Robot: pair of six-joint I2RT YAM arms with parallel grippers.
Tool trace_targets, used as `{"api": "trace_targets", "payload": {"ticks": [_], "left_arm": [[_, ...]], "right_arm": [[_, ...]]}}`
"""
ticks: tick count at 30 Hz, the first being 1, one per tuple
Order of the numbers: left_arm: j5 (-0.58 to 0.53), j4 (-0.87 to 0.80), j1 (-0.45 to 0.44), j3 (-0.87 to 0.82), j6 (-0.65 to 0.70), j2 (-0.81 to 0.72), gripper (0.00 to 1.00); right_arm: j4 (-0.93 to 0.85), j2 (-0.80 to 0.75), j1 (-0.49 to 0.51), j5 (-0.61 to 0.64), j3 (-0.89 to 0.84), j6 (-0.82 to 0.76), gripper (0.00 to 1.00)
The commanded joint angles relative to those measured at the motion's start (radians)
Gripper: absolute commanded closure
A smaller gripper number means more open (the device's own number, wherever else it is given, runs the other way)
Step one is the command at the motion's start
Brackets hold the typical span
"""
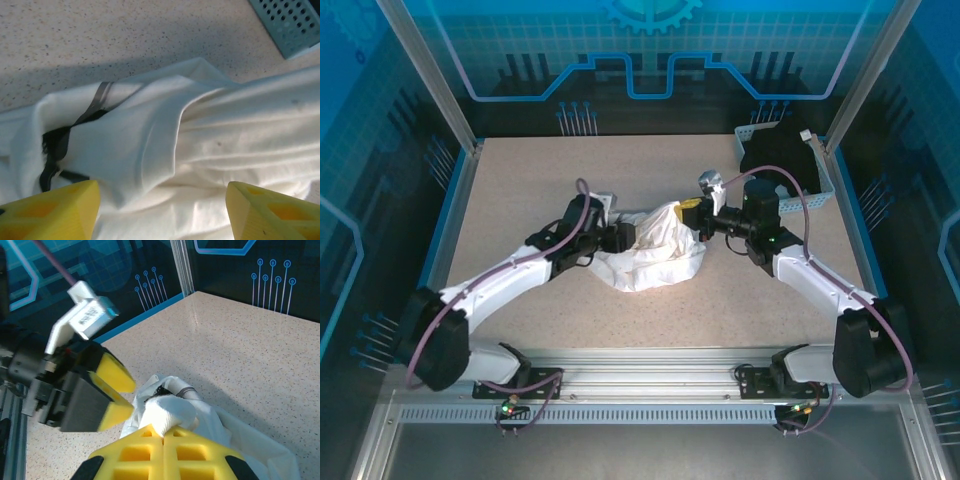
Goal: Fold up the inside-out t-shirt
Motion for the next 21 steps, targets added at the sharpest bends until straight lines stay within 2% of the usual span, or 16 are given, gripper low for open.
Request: {"api": "trace_targets", "payload": {"ticks": [1,6,9,12,14,18,21], "left_arm": [[-0.049,-0.066,-0.005,0.068,0.057,0.108,0.32],[-0.078,-0.057,0.008,0.118,0.070,0.185,0.47],[-0.070,-0.043,0.019,0.129,0.076,0.197,0.62],[-0.038,-0.039,0.045,0.147,0.075,0.211,0.81],[-0.002,-0.054,0.072,0.176,0.073,0.201,0.99],[0.111,-0.033,0.154,0.218,0.026,0.056,1.00],[0.261,0.062,0.263,0.200,-0.116,-0.093,1.00]], "right_arm": [[0.003,-0.025,0.011,-0.007,0.007,-0.013,1.00],[-0.024,-0.043,0.011,0.004,0.004,-0.027,1.00],[-0.044,-0.051,0.011,0.010,0.000,-0.038,1.00],[-0.043,-0.059,0.011,0.018,-0.005,-0.041,1.00],[-0.043,-0.068,0.009,0.026,0.012,-0.031,1.00],[-0.068,-0.108,-0.012,0.056,0.147,0.027,1.00],[-0.056,-0.175,-0.028,0.091,0.209,0.032,1.00]]}}
